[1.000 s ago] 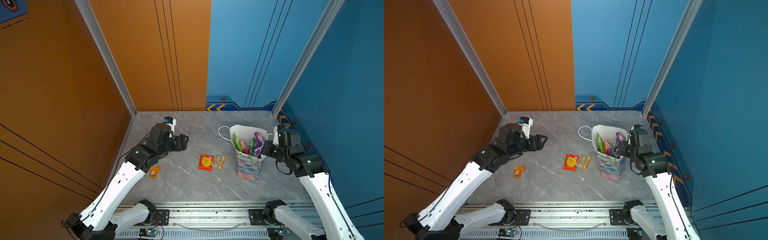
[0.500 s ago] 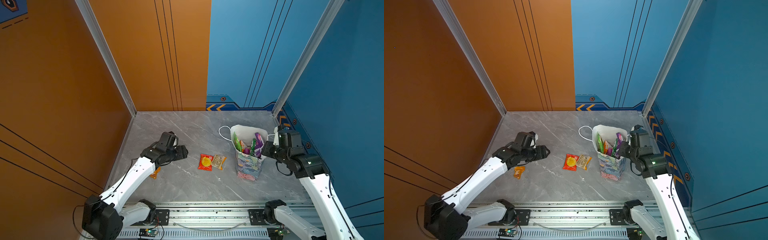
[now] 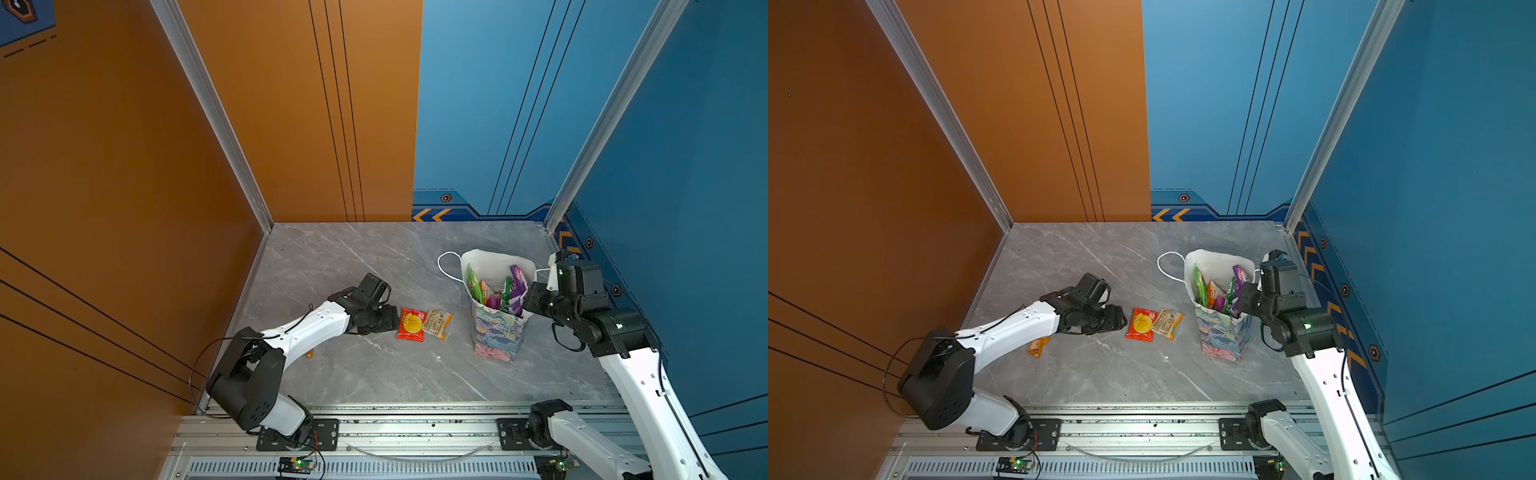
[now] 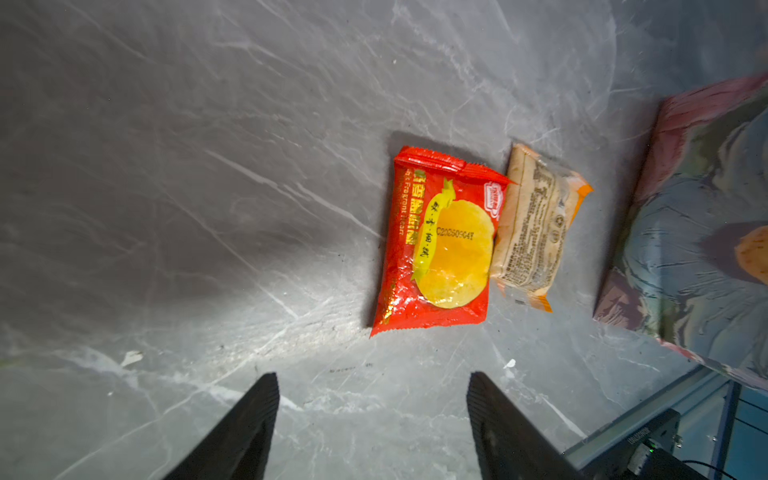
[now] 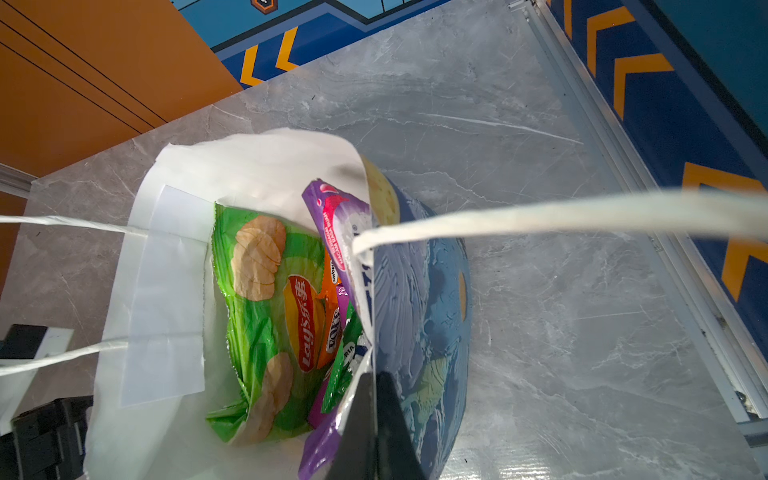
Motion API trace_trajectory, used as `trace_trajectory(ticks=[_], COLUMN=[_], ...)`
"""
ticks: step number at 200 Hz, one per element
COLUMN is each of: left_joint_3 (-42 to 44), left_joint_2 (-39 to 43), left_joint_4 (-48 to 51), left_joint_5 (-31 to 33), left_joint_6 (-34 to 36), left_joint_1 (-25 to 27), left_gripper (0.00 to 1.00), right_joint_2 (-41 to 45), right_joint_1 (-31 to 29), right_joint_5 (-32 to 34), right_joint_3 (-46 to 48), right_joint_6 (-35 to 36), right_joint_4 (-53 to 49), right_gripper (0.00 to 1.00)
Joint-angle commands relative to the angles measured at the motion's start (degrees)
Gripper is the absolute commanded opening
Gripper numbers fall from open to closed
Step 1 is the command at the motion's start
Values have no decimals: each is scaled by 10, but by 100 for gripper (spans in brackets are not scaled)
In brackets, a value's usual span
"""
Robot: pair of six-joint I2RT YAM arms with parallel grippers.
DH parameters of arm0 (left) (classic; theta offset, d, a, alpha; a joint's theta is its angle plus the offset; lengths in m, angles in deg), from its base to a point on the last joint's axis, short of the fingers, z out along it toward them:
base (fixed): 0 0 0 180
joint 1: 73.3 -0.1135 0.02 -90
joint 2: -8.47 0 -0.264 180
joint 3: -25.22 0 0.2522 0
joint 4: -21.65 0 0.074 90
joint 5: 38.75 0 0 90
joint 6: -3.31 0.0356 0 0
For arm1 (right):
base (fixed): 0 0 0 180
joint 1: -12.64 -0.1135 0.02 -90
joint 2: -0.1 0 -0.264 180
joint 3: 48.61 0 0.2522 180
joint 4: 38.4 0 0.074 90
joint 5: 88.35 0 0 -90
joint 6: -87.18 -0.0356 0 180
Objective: Place the snacks into the paper bag
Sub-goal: 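Move the left gripper down over the red-and-yellow biscuit packet, then grasp the red-and-yellow biscuit packet edge with the left gripper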
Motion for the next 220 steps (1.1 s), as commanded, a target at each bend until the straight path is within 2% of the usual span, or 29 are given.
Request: trace_trajectory(ticks=[1,67,100,166,195,220], left_joint_3=[-19,-47,-92,-142,-142,-136], left_joint_2=[-19,-88,-121,-177,-189,-197], left_joint_4=[-8,-13,30,98,103,105], left_joint_5=[4,15,61,123,118,121], left_joint_6=[-4,4,20,41,44,46], left_joint_1=[13,42,58,86,94,96], left_gripper=[73,66,65,55,48,38], right_joint_2=[10,9,9,12,11,14], right_joint_1=[3,5,6,9,10,10], right_joint_5=[-14,-17,-18,-20,-22,-22], right_joint_3=[-4,-4,-1,3,7,8], right_joint_6=[1,2,3,4,4,3], right_joint_4=[24,25,26,26,26,27], right_gripper=[0,0,0,0,0,0])
